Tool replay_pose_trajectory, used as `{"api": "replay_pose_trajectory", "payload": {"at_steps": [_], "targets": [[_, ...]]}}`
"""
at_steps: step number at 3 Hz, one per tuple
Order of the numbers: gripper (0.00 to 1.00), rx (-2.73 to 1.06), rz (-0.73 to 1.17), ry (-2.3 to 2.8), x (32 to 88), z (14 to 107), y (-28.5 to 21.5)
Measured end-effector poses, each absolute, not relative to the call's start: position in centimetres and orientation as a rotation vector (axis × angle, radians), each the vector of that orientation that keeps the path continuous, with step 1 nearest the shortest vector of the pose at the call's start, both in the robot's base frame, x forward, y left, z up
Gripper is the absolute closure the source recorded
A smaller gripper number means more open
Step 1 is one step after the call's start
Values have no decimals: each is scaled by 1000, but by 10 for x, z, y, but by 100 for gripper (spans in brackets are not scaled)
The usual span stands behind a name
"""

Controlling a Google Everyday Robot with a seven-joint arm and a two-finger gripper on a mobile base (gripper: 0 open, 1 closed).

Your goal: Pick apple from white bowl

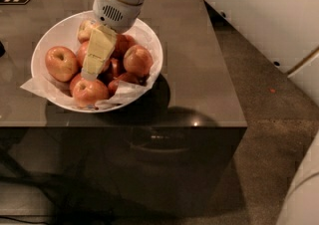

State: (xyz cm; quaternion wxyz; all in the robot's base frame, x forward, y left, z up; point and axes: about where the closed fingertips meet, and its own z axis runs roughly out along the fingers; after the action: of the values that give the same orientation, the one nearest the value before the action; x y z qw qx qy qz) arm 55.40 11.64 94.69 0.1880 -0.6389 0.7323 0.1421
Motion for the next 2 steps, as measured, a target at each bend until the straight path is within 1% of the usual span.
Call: {"api": "replay_pose_trajectory", "payload": {"at_steps": [1,2], "targets": [[2,-1798,400,2060,554,947,116],[20,-1798,400,2060,554,947,116]]}}
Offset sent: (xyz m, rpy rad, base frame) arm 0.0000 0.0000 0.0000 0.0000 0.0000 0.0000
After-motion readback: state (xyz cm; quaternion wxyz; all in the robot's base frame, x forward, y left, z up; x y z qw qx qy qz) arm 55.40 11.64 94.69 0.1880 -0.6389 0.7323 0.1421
